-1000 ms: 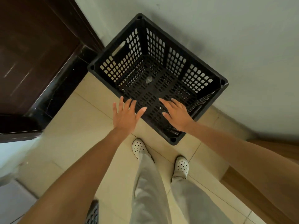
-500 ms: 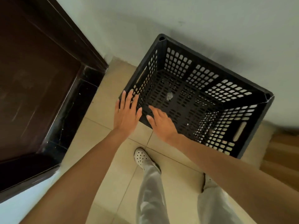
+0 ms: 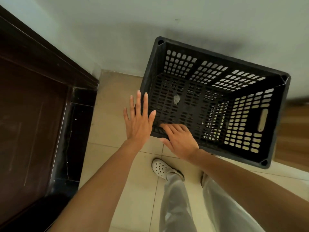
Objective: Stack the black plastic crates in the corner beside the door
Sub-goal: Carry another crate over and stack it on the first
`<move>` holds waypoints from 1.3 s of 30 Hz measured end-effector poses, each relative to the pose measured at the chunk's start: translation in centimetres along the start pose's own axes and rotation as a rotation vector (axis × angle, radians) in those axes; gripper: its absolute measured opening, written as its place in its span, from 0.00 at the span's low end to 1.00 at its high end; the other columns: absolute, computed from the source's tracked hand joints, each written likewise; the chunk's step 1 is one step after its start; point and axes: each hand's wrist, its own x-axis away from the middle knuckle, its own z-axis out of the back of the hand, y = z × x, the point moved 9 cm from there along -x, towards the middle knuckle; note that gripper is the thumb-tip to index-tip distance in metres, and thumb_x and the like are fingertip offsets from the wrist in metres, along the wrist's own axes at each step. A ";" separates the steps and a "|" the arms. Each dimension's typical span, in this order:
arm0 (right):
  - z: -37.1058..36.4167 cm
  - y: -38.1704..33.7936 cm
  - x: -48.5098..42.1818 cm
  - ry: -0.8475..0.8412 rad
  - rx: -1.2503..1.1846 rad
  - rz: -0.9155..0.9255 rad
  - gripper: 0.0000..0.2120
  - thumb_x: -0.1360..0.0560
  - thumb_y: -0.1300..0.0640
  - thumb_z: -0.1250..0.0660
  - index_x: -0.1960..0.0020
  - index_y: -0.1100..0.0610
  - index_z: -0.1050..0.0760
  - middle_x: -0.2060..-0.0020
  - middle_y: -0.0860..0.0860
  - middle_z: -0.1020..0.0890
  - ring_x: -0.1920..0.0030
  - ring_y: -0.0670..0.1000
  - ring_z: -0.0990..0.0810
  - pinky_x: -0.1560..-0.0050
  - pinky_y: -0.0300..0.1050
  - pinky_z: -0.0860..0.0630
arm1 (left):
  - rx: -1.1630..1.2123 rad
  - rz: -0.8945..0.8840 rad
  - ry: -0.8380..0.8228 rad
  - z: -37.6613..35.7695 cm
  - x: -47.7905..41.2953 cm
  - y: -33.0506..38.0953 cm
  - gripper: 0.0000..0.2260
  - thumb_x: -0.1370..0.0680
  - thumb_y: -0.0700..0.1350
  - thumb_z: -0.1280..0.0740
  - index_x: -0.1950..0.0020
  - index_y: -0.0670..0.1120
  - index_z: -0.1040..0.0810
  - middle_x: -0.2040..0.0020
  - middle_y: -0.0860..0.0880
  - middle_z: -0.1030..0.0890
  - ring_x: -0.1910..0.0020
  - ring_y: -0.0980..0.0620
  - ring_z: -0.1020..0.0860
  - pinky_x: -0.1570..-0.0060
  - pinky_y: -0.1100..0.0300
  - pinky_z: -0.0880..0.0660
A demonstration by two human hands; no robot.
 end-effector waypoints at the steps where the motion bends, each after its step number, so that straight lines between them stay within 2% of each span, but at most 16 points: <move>1: 0.0 0.0 0.0 -0.009 -0.011 -0.008 0.27 0.19 0.39 0.54 0.29 0.53 0.35 0.36 0.49 0.24 0.37 0.52 0.25 0.37 0.50 0.29 | 0.010 0.000 -0.011 0.0 0.0 0.0 0.30 0.17 0.61 0.57 0.19 0.49 0.57 0.19 0.46 0.57 0.20 0.42 0.53 0.26 0.39 0.43; 5: 0.2 0.1 0.1 -0.035 -0.177 0.011 0.25 0.20 0.38 0.54 0.30 0.50 0.38 0.34 0.46 0.28 0.33 0.49 0.31 0.35 0.49 0.32 | 0.032 -0.032 -0.045 0.0 0.0 0.1 0.30 0.16 0.59 0.54 0.19 0.47 0.61 0.19 0.46 0.61 0.20 0.42 0.57 0.24 0.40 0.44; 8: 2.1 1.3 -0.5 0.033 -0.253 0.033 0.20 0.19 0.41 0.52 0.32 0.49 0.37 0.34 0.45 0.30 0.34 0.48 0.31 0.39 0.49 0.30 | 0.033 -0.075 -0.057 0.4 -0.1 -0.3 0.32 0.16 0.58 0.53 0.20 0.45 0.62 0.19 0.46 0.62 0.20 0.43 0.58 0.24 0.44 0.43; 11: 5.1 4.4 -2.6 0.140 -0.204 -0.019 0.19 0.20 0.48 0.44 0.30 0.50 0.38 0.33 0.48 0.31 0.33 0.51 0.32 0.39 0.51 0.29 | 0.064 -0.095 -0.052 1.4 -0.4 -0.6 0.33 0.17 0.57 0.51 0.20 0.44 0.62 0.19 0.46 0.60 0.20 0.44 0.57 0.24 0.47 0.42; 16: 11.2 9.2 -8.7 0.203 -0.029 -0.045 0.28 0.24 0.58 0.39 0.25 0.55 0.43 0.28 0.52 0.35 0.28 0.54 0.38 0.30 0.52 0.34 | 0.097 -0.105 -0.049 2.8 -2.8 -0.3 0.34 0.17 0.55 0.46 0.20 0.44 0.63 0.19 0.46 0.58 0.20 0.45 0.54 0.24 0.48 0.41; 21: 15.6 12.9 -14.4 0.232 0.031 -0.082 0.31 0.25 0.60 0.40 0.24 0.56 0.45 0.26 0.53 0.38 0.26 0.56 0.41 0.27 0.54 0.40 | 0.154 -0.116 -0.011 4.2 -7.8 0.5 0.35 0.17 0.54 0.44 0.20 0.45 0.63 0.19 0.45 0.58 0.20 0.46 0.52 0.24 0.51 0.45; 27: 15.5 15.7 -18.9 0.158 0.036 -0.059 0.31 0.24 0.58 0.41 0.23 0.56 0.47 0.27 0.55 0.36 0.27 0.58 0.39 0.27 0.56 0.41 | 0.298 -0.071 0.021 5.5 -15.4 3.1 0.36 0.18 0.50 0.41 0.20 0.44 0.61 0.19 0.44 0.54 0.20 0.47 0.50 0.25 0.53 0.45; 31: 14.1 16.7 -20.9 0.077 -0.039 -0.109 0.27 0.22 0.52 0.41 0.26 0.55 0.44 0.31 0.56 0.31 0.31 0.60 0.33 0.32 0.57 0.36 | 0.342 -0.006 0.002 5.1 -18.1 3.6 0.36 0.18 0.52 0.41 0.20 0.45 0.62 0.19 0.42 0.47 0.20 0.43 0.47 0.25 0.47 0.43; 33: 13.8 16.8 -21.5 0.094 0.013 -0.114 0.26 0.23 0.49 0.41 0.28 0.55 0.41 0.33 0.55 0.30 0.33 0.59 0.31 0.35 0.57 0.35 | 0.314 -0.023 0.041 5.2 -18.7 4.0 0.35 0.17 0.52 0.41 0.20 0.44 0.60 0.22 0.41 0.39 0.23 0.42 0.39 0.26 0.46 0.37; 35: 13.8 16.7 -21.7 0.138 0.067 -0.098 0.24 0.23 0.48 0.41 0.30 0.55 0.38 0.34 0.54 0.29 0.35 0.58 0.30 0.37 0.57 0.34 | 0.339 -0.064 0.105 5.5 -18.7 4.3 0.33 0.17 0.48 0.41 0.19 0.44 0.57 0.28 0.41 0.31 0.30 0.44 0.30 0.33 0.49 0.29; 39: 13.9 16.8 -21.7 0.187 0.123 -0.088 0.22 0.23 0.49 0.41 0.31 0.54 0.37 0.35 0.53 0.28 0.33 0.57 0.32 0.36 0.55 0.35 | 0.456 -0.091 0.144 5.5 -18.3 4.4 0.32 0.17 0.42 0.40 0.19 0.46 0.56 0.32 0.43 0.28 0.40 0.47 0.25 0.45 0.54 0.22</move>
